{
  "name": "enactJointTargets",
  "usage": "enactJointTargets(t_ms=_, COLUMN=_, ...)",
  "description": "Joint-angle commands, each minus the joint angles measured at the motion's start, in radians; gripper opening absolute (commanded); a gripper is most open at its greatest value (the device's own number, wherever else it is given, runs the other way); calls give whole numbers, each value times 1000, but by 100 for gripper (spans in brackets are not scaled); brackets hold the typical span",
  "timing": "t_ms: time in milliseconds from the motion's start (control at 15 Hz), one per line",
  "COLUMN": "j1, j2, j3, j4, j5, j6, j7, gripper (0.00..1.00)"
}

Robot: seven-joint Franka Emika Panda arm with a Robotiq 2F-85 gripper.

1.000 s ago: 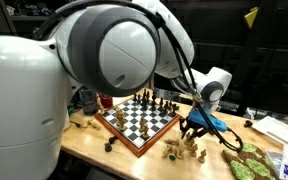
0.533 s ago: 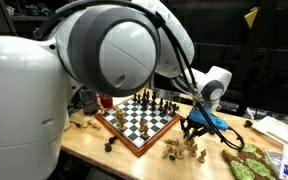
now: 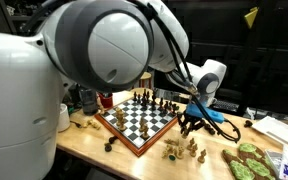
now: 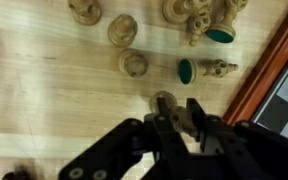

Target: Pick up the beige chess piece from the table and put it on the chess board

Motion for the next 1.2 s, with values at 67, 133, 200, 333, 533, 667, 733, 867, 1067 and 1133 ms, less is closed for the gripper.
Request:
enactJointTargets(t_ms=67, j1=26, j2=-110, j3=9, j4=-80, j5=-26, j6=-34, j7=9, gripper=6)
enactJointTargets(t_ms=133, j1=33, j2=-127, j3=9, j4=-94, j5=-28, j6=-42, j7=12, gripper=6)
enactJointTargets(t_ms=200, j1=39, j2=-141, j3=9, j4=-103, j5=-29, j6=-55, j7=17, gripper=6)
enactJointTargets(t_ms=333, j1=52, j2=-173, j3=8, j4=-132, j5=-34, j6=-67, j7=19, gripper=6)
enactJointTargets(t_ms=533, j1=67, j2=-214, j3=6, j4=-167, j5=-35, j6=-91, j7=17, gripper=6)
enactJointTargets(t_ms=667, j1=76, j2=-237, j3=6, j4=-183, j5=-34, j6=-112, j7=17, gripper=6)
enactJointTargets(t_ms=733, j1=81, j2=-249, j3=5, j4=-190, j5=-35, j6=-124, j7=19, gripper=6)
enactJointTargets(t_ms=867, j1=92, j2=-273, j3=6, j4=-202, j5=-39, j6=-148, j7=22, gripper=6)
enactJointTargets(t_ms=1067, j1=109, j2=-304, j3=7, j4=-218, j5=-46, j6=-178, j7=21, gripper=6)
enactJointTargets(t_ms=1133, j1=114, j2=-313, j3=7, j4=-224, j5=-47, j6=-183, j7=18, gripper=6)
